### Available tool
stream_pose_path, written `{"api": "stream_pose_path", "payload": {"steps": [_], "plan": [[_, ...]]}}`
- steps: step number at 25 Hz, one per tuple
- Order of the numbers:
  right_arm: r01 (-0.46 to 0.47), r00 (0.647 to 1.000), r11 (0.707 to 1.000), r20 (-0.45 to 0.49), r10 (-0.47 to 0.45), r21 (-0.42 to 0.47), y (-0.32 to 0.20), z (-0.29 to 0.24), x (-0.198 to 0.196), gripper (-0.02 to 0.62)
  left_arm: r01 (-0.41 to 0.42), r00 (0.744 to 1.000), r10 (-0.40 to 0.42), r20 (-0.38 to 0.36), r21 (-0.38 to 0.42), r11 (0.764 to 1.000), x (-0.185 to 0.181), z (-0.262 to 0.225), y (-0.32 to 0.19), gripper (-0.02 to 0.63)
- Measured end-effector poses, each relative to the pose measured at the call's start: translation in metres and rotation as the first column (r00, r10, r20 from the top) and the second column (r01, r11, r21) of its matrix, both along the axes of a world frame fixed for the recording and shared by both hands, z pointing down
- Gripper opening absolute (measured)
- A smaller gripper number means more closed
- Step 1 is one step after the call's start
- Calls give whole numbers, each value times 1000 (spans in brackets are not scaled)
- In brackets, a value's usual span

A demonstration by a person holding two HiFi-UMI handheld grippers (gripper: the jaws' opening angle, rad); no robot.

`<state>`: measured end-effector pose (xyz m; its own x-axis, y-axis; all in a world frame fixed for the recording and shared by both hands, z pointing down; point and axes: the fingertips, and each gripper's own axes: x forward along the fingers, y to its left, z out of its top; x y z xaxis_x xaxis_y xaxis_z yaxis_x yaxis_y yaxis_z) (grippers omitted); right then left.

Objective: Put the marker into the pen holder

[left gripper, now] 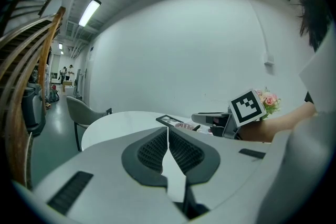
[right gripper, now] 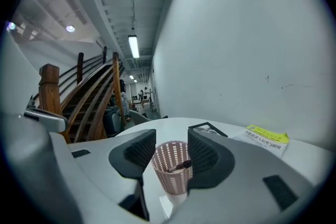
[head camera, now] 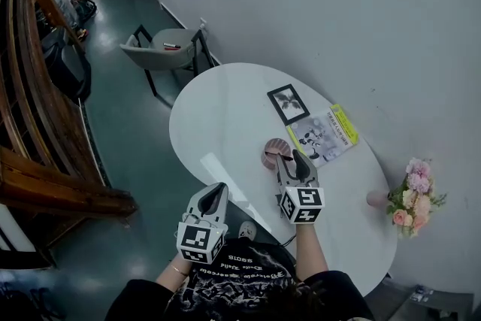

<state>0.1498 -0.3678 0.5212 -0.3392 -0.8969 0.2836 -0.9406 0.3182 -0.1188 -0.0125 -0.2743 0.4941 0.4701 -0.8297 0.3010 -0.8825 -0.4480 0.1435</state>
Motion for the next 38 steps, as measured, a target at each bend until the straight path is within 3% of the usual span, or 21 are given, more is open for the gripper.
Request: {"api": "stream_pose_path", "payload": {"steps": [15, 23, 38], "plan": [[-132, 991, 991, 30, 132, 6, 49, -23, 21, 193, -53, 998, 53, -41, 12, 999, 2, -4, 6, 26], [-248, 969, 968, 31, 247, 40, 84, -28, 40, 192, -93, 994, 93, -48, 17, 996, 2, -5, 11, 26], [-325, 946, 946, -8, 325, 16, 147, -10, 42, 167, -112, 992, 113, -48, 19, 993, -8, -1, 19, 26]]}}
